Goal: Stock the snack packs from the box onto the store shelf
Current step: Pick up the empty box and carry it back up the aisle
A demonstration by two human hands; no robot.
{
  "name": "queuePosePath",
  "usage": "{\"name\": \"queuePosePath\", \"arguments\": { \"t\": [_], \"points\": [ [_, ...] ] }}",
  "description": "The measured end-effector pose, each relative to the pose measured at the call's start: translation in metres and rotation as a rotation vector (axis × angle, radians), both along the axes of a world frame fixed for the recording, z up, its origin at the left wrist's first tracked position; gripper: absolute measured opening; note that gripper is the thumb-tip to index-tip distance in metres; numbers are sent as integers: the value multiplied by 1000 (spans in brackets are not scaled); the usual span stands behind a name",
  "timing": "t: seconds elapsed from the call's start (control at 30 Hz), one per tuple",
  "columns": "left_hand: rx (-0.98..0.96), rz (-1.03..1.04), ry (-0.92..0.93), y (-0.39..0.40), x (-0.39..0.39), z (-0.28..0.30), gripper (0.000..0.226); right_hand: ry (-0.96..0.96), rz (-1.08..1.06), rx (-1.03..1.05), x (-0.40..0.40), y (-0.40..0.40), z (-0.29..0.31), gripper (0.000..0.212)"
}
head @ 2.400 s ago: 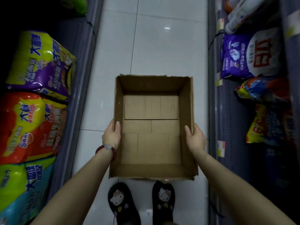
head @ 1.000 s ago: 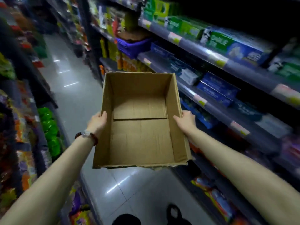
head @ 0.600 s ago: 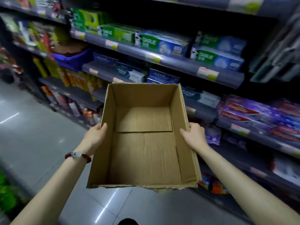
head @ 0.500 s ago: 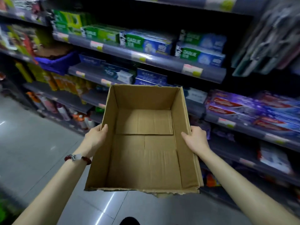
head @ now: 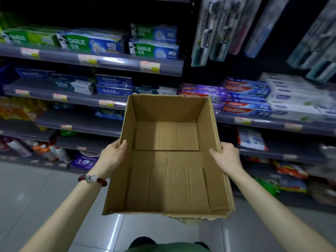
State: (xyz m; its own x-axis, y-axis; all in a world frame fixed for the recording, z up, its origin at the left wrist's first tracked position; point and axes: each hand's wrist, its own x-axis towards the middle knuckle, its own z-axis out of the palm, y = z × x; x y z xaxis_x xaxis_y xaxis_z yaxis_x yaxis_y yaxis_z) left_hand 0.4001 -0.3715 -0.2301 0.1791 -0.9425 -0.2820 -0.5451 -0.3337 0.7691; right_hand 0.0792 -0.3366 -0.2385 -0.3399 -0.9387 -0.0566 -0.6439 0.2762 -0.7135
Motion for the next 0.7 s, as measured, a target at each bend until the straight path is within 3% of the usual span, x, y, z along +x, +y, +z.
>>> {"name": "queuePosePath", "arguments": {
  "t": [0.33, 0.5, 0.7],
  "points": [
    [46, -295, 9, -2, -115, -9, 55, 18, -316, 40, -88, 86, -9, 16],
    [19, -548, -7, -15, -174, -18, 48, -1, -550, 60, -116, 132, -13, 18],
    [-5, -817, -20, -35, -245, -22, 43, -24, -845, 55, -127, 172, -14, 7]
  ]
}}
